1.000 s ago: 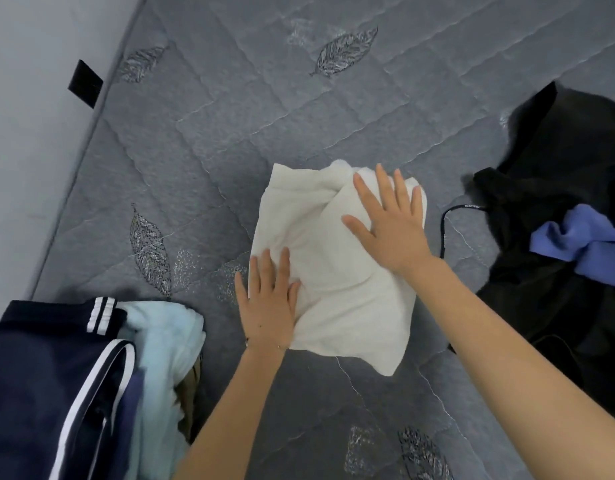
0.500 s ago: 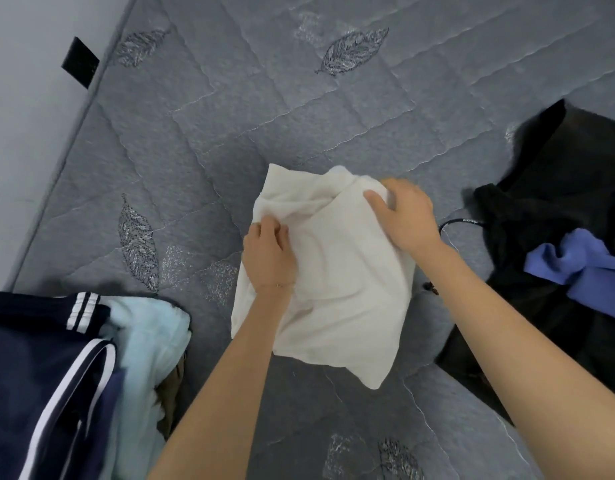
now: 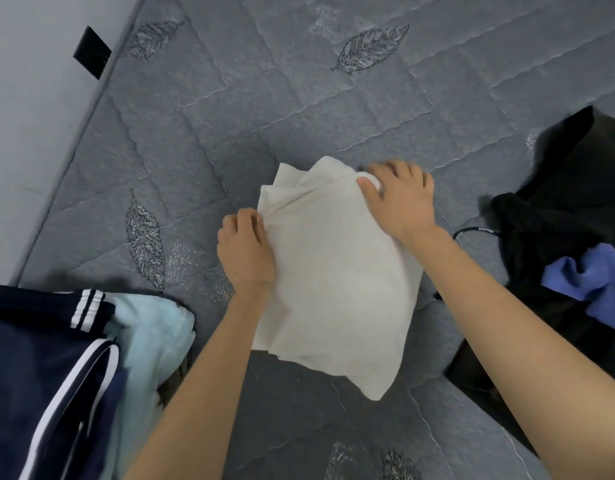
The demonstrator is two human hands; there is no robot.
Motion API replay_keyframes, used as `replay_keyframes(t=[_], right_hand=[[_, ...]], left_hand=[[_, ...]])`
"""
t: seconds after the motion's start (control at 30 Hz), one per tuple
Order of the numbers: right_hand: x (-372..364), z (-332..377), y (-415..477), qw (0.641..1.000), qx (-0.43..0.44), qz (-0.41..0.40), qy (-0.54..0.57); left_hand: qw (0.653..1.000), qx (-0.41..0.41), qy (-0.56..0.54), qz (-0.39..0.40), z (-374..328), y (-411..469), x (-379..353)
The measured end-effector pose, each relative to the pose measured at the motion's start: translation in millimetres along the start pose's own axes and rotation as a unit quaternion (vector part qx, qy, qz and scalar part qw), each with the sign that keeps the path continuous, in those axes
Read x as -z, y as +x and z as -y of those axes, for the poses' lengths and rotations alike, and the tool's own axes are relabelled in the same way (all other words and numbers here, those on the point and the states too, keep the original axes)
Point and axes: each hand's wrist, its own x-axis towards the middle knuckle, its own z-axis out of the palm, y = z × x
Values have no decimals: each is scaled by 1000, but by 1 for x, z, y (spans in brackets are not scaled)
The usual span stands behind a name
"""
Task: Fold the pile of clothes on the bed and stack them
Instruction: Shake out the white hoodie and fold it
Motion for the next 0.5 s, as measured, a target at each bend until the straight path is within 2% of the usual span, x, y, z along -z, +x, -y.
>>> replay_keyframes(t=[0.07, 0.1, 0.17, 0.2, 0.27, 0.33, 0.5], right_hand=[[0, -2, 2, 997, -14, 74, 0], [-1, -3, 3, 994, -24, 104, -2], [-3, -6, 5, 991, -30, 128, -6], [-3, -7, 5, 991, -30, 130, -4], [-2, -10, 2, 990, -23, 136, -1], [1, -12, -5, 990, -14, 137, -11], [15, -16, -18, 987, -42, 154, -12]], left_hand=[[992, -113, -29, -50, -12, -23, 1], [980, -191, -39, -41, -19, -39, 2], [948, -316, -15, 45, -30, -71, -2], [937, -335, 13, 95, -28, -83, -8], [942, -289, 70, 158, -15, -91, -20], [946, -243, 114, 184, 0, -87, -30], [924, -257, 173, 222, 4, -78, -28]])
